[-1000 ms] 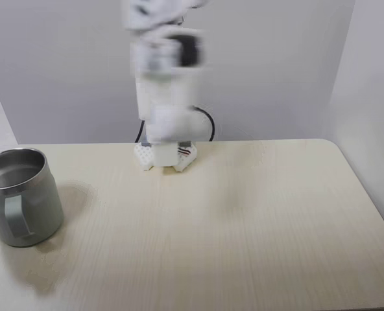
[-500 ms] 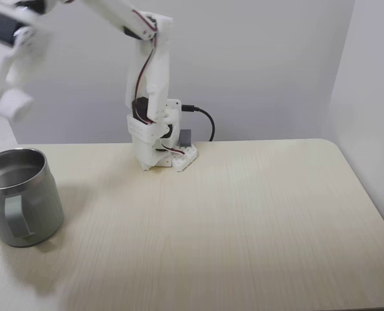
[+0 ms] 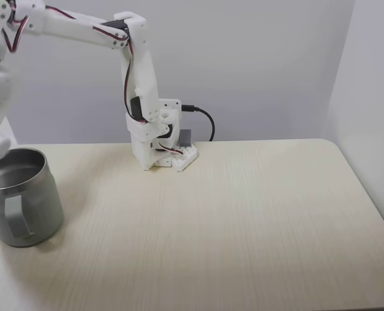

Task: Grasp a dressing and put it in the cup.

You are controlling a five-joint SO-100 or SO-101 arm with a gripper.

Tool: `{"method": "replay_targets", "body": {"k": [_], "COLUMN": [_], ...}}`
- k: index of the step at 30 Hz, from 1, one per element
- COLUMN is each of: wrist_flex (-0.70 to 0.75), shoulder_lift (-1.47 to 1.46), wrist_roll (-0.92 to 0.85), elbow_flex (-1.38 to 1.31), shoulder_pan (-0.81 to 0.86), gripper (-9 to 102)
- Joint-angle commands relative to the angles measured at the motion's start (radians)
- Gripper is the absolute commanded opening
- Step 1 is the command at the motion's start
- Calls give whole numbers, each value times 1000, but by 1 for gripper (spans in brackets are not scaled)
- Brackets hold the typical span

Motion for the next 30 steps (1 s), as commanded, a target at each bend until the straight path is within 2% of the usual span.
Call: {"method": "replay_targets", "body": {"k": [1, 14, 17, 20, 23, 30], "wrist_flex": [-67, -124, -124, -124, -124, -121], "shoulder_lift": [-35, -172, -204, -215, -210, -216], "wrist_roll": [-18, -37, -49, -61, -77, -86], "elbow_flex": [-80, -284, -316, -334, -342, -330], "shoulder_pan": [3, -40, -52, -49, -46, -48], "gripper": [0, 0, 13, 18, 22, 23]}}
